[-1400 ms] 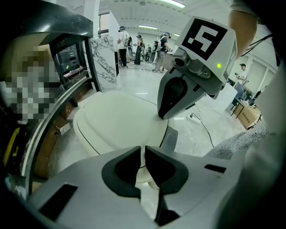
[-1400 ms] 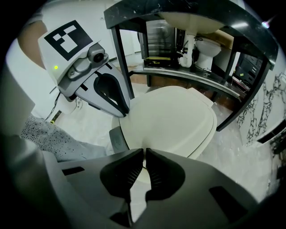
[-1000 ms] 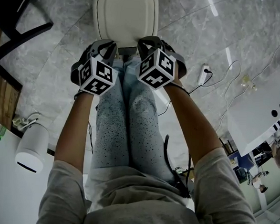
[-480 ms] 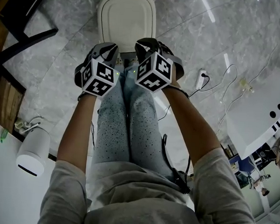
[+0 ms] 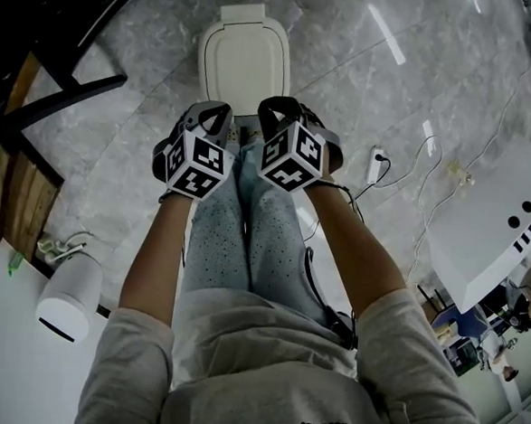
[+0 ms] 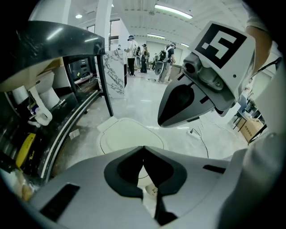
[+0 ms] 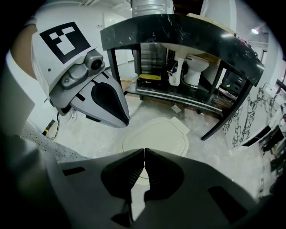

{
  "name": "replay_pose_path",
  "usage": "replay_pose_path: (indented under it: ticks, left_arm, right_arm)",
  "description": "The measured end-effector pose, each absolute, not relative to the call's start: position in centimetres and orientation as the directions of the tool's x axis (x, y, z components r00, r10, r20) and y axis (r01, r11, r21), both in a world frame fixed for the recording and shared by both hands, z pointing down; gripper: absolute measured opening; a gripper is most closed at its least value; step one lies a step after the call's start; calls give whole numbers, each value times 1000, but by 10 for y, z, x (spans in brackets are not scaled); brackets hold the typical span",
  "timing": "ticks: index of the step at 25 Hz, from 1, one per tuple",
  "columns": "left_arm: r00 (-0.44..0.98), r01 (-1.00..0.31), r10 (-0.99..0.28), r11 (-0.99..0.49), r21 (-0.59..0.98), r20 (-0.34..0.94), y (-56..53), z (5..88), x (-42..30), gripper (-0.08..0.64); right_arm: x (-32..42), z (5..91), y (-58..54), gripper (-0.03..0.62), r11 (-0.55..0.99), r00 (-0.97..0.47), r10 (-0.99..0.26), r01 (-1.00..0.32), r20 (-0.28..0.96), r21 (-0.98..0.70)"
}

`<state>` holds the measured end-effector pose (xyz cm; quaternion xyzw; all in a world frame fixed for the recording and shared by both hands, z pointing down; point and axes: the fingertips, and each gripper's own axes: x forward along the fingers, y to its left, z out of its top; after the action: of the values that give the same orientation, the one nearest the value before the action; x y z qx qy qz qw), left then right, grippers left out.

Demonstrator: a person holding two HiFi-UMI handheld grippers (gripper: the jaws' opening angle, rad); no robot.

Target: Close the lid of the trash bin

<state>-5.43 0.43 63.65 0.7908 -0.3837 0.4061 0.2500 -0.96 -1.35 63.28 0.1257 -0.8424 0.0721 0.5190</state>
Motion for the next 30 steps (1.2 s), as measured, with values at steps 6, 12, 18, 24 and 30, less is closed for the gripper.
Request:
replay_pose_path:
  ticks: [6, 12, 18, 24, 30]
  left_arm:
    - [382, -815, -409, -572, 93, 829, 9, 594, -48, 20]
    - [378, -831, -436, -548, 92, 817, 5, 555, -41, 20]
    - [387, -862, -472, -490, 129, 792, 5, 517, -33, 20]
    - [383, -895, -560, -422, 145, 734, 4, 458, -34, 20]
    - [344, -927, -664, -351, 129, 664, -5, 392, -50, 20]
  right_arm:
    - [-4, 589, -15, 32, 941, -442, -163, -337, 882, 5]
    - [7, 555, -11, 32, 915, -453, -179, -403, 873, -22]
    - [13, 515, -8, 32, 884, -482, -214, -465, 849, -41]
    - [16, 456, -10, 32, 787, -550, -274, -600, 789, -145]
    - [18, 397, -27, 32, 741, -599, -348, -647, 721, -179]
